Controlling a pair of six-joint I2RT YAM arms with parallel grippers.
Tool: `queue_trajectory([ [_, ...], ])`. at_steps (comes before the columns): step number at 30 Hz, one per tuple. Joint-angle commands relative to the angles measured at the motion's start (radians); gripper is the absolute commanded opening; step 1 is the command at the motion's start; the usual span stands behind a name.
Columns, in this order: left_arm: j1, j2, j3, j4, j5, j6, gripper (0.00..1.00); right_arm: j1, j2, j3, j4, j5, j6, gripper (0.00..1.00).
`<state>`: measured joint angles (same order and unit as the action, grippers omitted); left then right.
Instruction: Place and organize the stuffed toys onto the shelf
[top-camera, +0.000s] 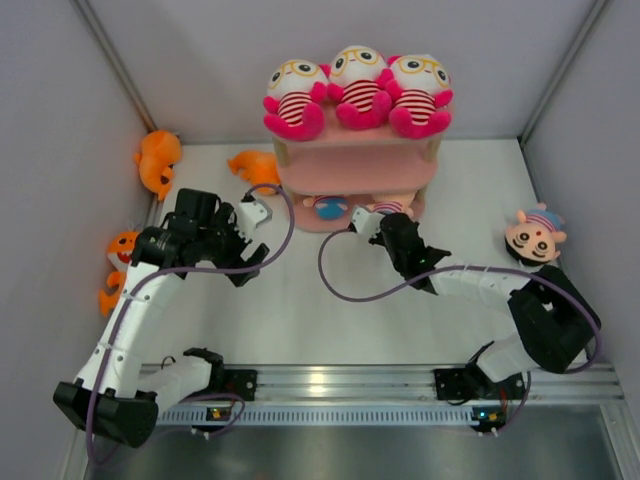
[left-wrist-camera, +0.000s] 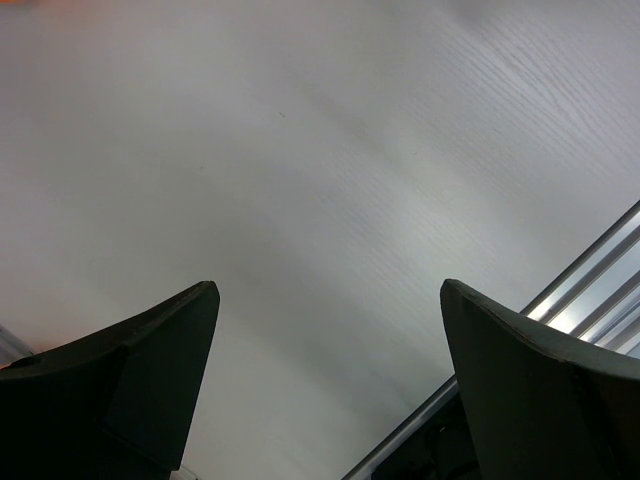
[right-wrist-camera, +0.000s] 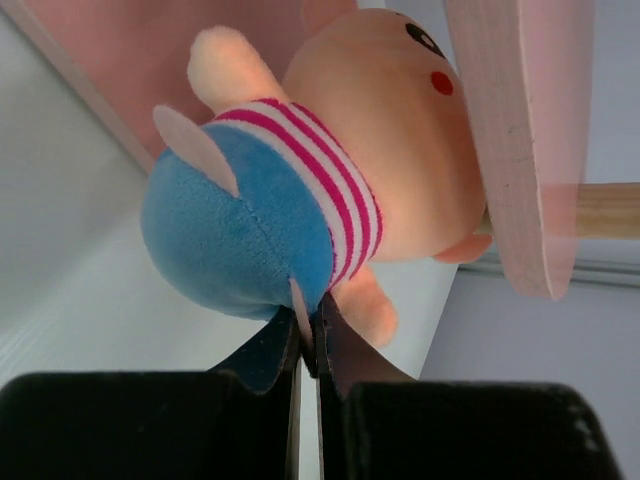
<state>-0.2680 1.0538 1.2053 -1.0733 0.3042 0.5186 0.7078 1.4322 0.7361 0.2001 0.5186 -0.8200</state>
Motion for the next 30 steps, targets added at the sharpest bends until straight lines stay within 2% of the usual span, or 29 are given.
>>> queue_trajectory([
  [1,-0.002,-0.017,-0.004,0.012,0.007,0.006,0.98,-0.022,0.057,0.066,0.211,0.012,-0.039,0.0],
  [4,-0.002,-0.014,-0.004,0.012,0.007,0.001,0.98,-0.039,0.126,0.081,0.269,-0.037,-0.085,0.0],
  [9,0.0,-0.023,-0.029,0.013,-0.007,0.003,0.98,-0.06,0.218,0.132,0.268,-0.136,-0.105,0.0],
  [15,-0.002,-0.023,-0.039,0.013,-0.001,0.004,0.98,-0.076,0.22,0.123,0.303,-0.275,-0.084,0.0],
  [30,-0.002,-0.008,-0.036,0.013,0.007,0.008,0.98,-0.122,0.269,0.17,0.266,-0.399,-0.044,0.06],
])
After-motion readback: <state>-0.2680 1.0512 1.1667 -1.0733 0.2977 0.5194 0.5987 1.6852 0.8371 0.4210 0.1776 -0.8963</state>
